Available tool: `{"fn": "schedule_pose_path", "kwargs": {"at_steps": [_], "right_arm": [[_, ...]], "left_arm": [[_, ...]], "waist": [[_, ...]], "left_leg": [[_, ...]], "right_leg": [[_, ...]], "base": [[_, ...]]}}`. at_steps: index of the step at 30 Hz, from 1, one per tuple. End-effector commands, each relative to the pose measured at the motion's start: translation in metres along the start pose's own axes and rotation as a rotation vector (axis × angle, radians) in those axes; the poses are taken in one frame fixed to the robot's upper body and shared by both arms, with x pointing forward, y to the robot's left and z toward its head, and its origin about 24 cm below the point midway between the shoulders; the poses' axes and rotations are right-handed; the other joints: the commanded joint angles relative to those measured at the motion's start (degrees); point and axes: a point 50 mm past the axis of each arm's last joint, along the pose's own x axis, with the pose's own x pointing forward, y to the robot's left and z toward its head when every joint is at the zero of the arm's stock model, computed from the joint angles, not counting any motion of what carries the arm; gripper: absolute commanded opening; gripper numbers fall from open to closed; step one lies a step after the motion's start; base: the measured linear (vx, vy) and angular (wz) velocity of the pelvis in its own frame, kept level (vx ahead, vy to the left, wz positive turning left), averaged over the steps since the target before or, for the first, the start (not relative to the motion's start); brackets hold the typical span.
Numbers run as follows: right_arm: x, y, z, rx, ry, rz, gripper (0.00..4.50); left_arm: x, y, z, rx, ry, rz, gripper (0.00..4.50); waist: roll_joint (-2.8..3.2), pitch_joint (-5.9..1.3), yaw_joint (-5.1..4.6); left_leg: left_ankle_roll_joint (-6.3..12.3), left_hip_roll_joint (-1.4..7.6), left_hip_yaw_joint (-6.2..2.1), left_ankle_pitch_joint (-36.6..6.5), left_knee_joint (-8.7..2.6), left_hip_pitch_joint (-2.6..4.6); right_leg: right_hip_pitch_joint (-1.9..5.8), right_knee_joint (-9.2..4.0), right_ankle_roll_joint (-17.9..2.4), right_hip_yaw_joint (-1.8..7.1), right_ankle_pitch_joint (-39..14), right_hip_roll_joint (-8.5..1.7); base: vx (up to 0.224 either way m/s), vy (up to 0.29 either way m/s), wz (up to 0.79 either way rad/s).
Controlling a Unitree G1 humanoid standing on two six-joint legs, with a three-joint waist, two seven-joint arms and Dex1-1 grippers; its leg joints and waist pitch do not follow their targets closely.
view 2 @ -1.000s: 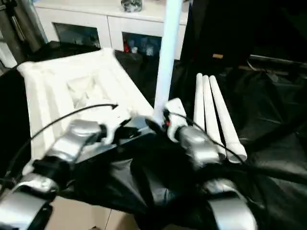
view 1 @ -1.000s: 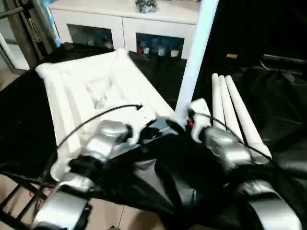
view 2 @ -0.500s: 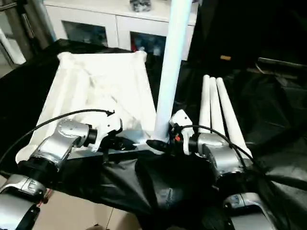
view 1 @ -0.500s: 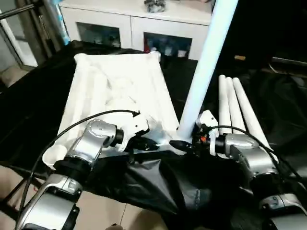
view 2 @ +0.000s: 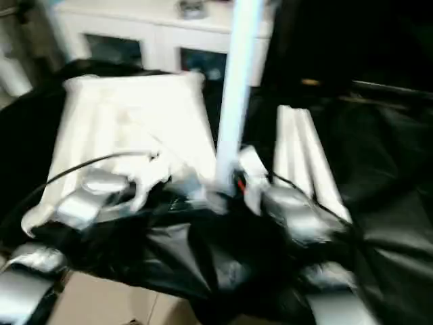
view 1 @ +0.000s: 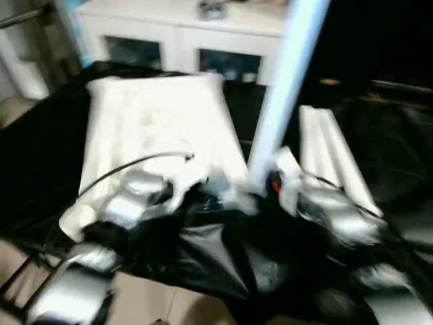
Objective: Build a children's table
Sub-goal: Rotate leg to tighten
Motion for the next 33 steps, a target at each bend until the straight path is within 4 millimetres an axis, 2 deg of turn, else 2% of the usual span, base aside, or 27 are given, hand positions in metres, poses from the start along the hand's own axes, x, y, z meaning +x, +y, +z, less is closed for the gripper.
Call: {"fn": "schedule_pose_path", "kwargs": {"at_steps": [1, 4, 5, 6, 7, 8, 11, 12, 13, 15, 19, 22, 25, 26, 27, 30, 31, 32, 33], "right_arm": [[0.013, 0.017, -0.025, 0.063, 0.111, -0.045, 2.71], [0.021, 0.023, -0.023, 0.085, 0.111, -0.09, 2.71], [0.025, 0.028, -0.022, 0.077, 0.107, -0.079, 2.71], [0.028, 0.032, -0.021, 0.07, 0.104, -0.073, 3.05], [0.031, 0.038, -0.02, 0.068, 0.096, -0.04, 3.05], [0.033, 0.041, -0.019, 0.073, 0.09, -0.02, 3.4], [0.034, 0.042, -0.018, 0.053, 0.092, 0.003, 3.43], [0.033, 0.042, -0.018, 0.023, 0.088, 0.018, 3.71], [0.032, 0.042, -0.017, 0.019, 0.086, 0.025, 3.71], [0.029, 0.041, -0.015, -0.007, 0.064, 0.087, 3.71], [0.017, 0.039, -0.011, -0.048, 0.014, 0.235, 3.71], [0.004, 0.035, -0.009, -0.072, -0.012, 0.353, 3.71], [-0.005, 0.032, -0.01, -0.084, -0.008, 0.416, 3.71], [-0.014, 0.029, -0.012, -0.104, 0.01, 0.476, 3.71], [-0.015, 0.029, -0.012, -0.106, 0.012, 0.483, 3.71], [-0.028, 0.027, -0.015, -0.123, 0.041, 0.564, 3.71], [-0.03, 0.027, -0.016, -0.125, 0.046, 0.577, 3.49], [-0.032, 0.028, -0.016, -0.123, 0.052, 0.591, 3.49], [-0.033, 0.028, -0.016, -0.123, 0.052, 0.592, 3.41]], "left_arm": [[0.015, -0.002, 0.031, 0.019, -0.088, 0.044, 0.0], [0.023, -0.005, 0.036, 0.003, -0.097, 0.075, 0.0], [0.026, -0.008, 0.038, 0.002, -0.098, 0.08, 0.0], [0.027, -0.009, 0.039, 0.002, -0.097, 0.084, 0.0], [0.029, -0.011, 0.039, 0.004, -0.101, 0.076, 0.0], [0.029, -0.012, 0.039, 0.005, -0.101, 0.068, 0.0], [0.028, -0.013, 0.037, 0.014, -0.101, 0.05, 0.0], [0.026, -0.014, 0.035, 0.024, -0.104, 0.031, 0.0], [0.025, -0.014, 0.034, 0.026, -0.106, 0.025, 0.0], [0.021, -0.014, 0.032, 0.031, -0.113, -0.013, 0.0], [0.013, -0.015, 0.028, 0.06, -0.12, -0.083, 0.0], [0.006, -0.016, 0.024, 0.083, -0.114, -0.143, 0.0], [0.002, -0.016, 0.021, 0.089, -0.111, -0.177, 0.0], [-0.002, -0.016, 0.019, 0.103, -0.104, -0.206, 0.0], [-0.003, -0.016, 0.018, 0.104, -0.103, -0.209, 0.0], [-0.01, -0.014, 0.013, 0.12, -0.082, -0.244, 0.0], [-0.011, -0.014, 0.012, 0.125, -0.077, -0.253, 0.0], [-0.013, -0.014, 0.011, 0.132, -0.077, -0.276, 0.0], [-0.013, -0.014, 0.011, 0.133, -0.077, -0.278, 0.0]], "waist": [[-0.04, -3.05, -0.11], [-0.07, -3.07, -0.02], [0.24, -3.17, 0.12], [0.08, -3.26, 0.07], [-0.02, -3.31, 0.2], [0.05, -3.36, 0.26], [0.03, -3.19, 0.18], [0.09, -3.17, 0.15], [0.07, -3.14, 0.11], [0.0, -3.2, 0.08], [-0.07, -3.45, 0.03], [-0.11, -3.44, 0.24], [0.01, -3.37, 0.31], [0.06, -3.29, 0.5], [0.03, -3.26, 1.02], [0.02, -3.24, 1.51], [-0.07, -3.32, 1.6], [0.13, -3.29, 1.84], [0.05, -3.3, 1.92]], "left_leg": [[0.26, 2.86, -1.08, -13.6, -4.14, 0.4], [1.55, 2.81, -0.88, -11.8, -4.05, -0.03], [1.58, 2.85, -0.92, -11.4, -4.01, 0.11], [1.9, 2.85, -0.86, -10.4, -3.98, -0.01], [2.56, 2.8, -0.76, -9.7, -3.9, -0.03], [2.85, 2.78, -0.77, -9.4, -3.88, -0.16], [2.97, 2.82, -0.78, -10.1, -3.98, -0.12], [2.78, 2.88, -0.86, -10.7, -4.06, -0.11], [2.71, 2.86, -0.85, -11.0, -4.06, -0.13], [2.82, 2.86, -0.9, -11.1, -4.07, -0.21], [4.81, 2.94, -0.79, -8.2, -3.79, -0.46], [6.08, 2.97, -0.72, -7.6, -3.71, -0.43], [5.89, 3.17, -0.66, -8.0, -3.82, -0.25], [5.51, 3.22, -0.67, -8.7, -3.84, -0.16], [5.55, 3.24, -0.57, -9.2, -3.78, -0.07], [5.49, 3.34, -0.57, -8.7, -3.83, -0.14], [5.49, 3.34, -0.56, -8.5, -3.78, -0.17], [5.36, 3.32, -0.55, -8.5, -3.8, -0.14], [5.26, 3.38, -0.57, -8.5, -3.81, -0.15]], "right_leg": [[2.35, -5.5, -10.2, 3.23, -20.1, -5.31], [2.59, -5.28, -10.9, 3.33, -16.6, -5.37], [2.59, -5.19, -11.0, 3.33, -16.0, -5.41], [2.72, -5.0, -11.4, 3.31, -14.0, -5.28], [2.76, -4.85, -12.0, 3.27, -12.2, -5.27], [2.91, -4.78, -12.1, 3.25, -11.8, -5.34], [2.83, -4.97, -11.9, 3.21, -13.2, -5.33], [2.82, -5.04, -11.7, 3.19, -14.4, -5.37], [2.8, -5.1, -11.6, 3.2, -14.8, -5.34], [2.97, -5.06, -11.4, 3.23, -14.8, -5.41], [3.25, -4.44, -12.8, 3.26, -8.5, -5.33], [3.37, -4.4, -13.4, 3.21, -7.4, -5.32], [3.12, -4.33, -14.0, 3.13, -7.7, -5.18], [3.11, -4.47, -14.0, 3.1, -8.8, -5.23], [3.23, -4.57, -13.5, 3.11, -9.3, -5.14], [3.14, -4.49, -13.0, 3.1, -9.2, -5.1], [3.15, -4.38, -13.0, 3.11, -9.1, -5.16], [3.07, -4.53, -12.8, 3.11, -9.5, -5.2], [3.06, -4.46, -12.7, 3.15, -9.6, -5.24]], "base": [[0.0, 0.0, 0.0], [0.0, 0.0, 0.0], [0.0, 0.0, 0.0], [0.0, 0.0, 0.0], [0.0, 0.0, 0.0], [0.0, 0.0, 0.0], [0.0, 0.0, 0.0], [0.0, 0.0, 0.0], [0.0, 0.0, 0.0], [0.0, 0.0, 0.0], [0.0, 0.0, 0.0], [0.0, 0.0, 0.0], [0.0, 0.0, 0.0], [0.0, 0.0, 0.0], [0.0, 0.0, 0.0], [0.0, 0.0, 0.0], [0.0, 0.0, 0.0], [0.0, 0.0, 0.0], [0.0, 0.0, 0.0]]}}
